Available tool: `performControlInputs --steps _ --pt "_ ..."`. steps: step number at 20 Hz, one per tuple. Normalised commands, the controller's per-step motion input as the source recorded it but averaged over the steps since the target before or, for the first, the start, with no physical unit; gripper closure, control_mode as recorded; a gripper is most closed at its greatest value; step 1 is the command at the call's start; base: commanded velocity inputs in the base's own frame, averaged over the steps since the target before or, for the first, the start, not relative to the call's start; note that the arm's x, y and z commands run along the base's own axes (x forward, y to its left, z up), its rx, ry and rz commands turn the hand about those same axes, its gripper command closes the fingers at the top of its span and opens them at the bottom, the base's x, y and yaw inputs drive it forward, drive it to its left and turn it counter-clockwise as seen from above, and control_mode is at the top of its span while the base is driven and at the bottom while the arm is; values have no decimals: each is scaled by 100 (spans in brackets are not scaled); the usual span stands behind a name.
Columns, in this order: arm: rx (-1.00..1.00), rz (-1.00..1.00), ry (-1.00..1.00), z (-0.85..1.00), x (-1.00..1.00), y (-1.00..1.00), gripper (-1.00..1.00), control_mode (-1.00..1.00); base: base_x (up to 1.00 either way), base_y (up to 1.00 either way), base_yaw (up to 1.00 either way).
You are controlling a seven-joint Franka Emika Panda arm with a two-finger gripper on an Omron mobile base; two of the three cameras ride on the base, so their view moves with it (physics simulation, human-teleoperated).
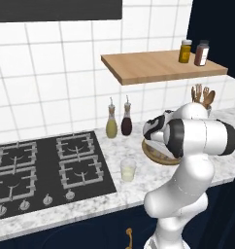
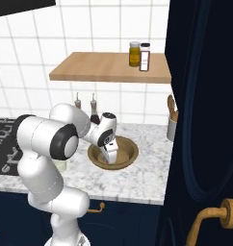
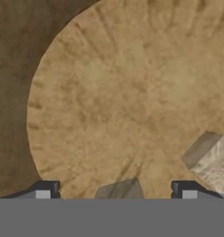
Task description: Grab a lemon wedge from the fridge and one ice cube from the ice bowl, and put them in the glass of lemonade.
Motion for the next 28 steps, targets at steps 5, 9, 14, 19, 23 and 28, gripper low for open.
performControlInputs --steps 5,9,14,19,23,28 --pt "0 -5 1 -31 6 1 100 -100 0 0 0" --pt "0 -3 0 -24 1 0 100 -100 0 0 0" --pt "0 -1 0 -3 3 0 100 -100 0 0 0" --pt "0 -2 0 3 2 0 100 -100 0 0 0" --pt "0 0 -3 45 -22 -3 100 -100 0 0 0" --pt "0 0 0 49 -43 3 100 -100 0 0 0"
